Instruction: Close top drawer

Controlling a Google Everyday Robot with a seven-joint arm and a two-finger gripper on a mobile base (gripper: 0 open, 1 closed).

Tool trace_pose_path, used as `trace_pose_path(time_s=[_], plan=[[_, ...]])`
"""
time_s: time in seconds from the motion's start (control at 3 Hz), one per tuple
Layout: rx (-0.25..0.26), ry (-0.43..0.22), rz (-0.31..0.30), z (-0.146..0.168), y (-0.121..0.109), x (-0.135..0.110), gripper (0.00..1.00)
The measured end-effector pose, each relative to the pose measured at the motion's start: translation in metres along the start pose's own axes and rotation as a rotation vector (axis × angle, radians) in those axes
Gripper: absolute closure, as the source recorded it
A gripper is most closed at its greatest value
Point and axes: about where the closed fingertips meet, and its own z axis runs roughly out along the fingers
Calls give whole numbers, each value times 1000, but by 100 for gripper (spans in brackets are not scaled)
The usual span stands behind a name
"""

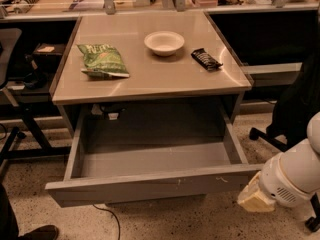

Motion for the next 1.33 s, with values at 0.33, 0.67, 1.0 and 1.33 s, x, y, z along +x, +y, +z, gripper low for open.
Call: trace_pose_path(time_s=[0.33, 0.67, 1.0, 1.33], plan=[[81, -64, 58, 14, -38, -8, 100], [138, -115, 105, 26, -69, -15, 100], [159, -134, 135, 39, -86, -17, 100], [196, -148, 147, 39, -104, -26, 100]])
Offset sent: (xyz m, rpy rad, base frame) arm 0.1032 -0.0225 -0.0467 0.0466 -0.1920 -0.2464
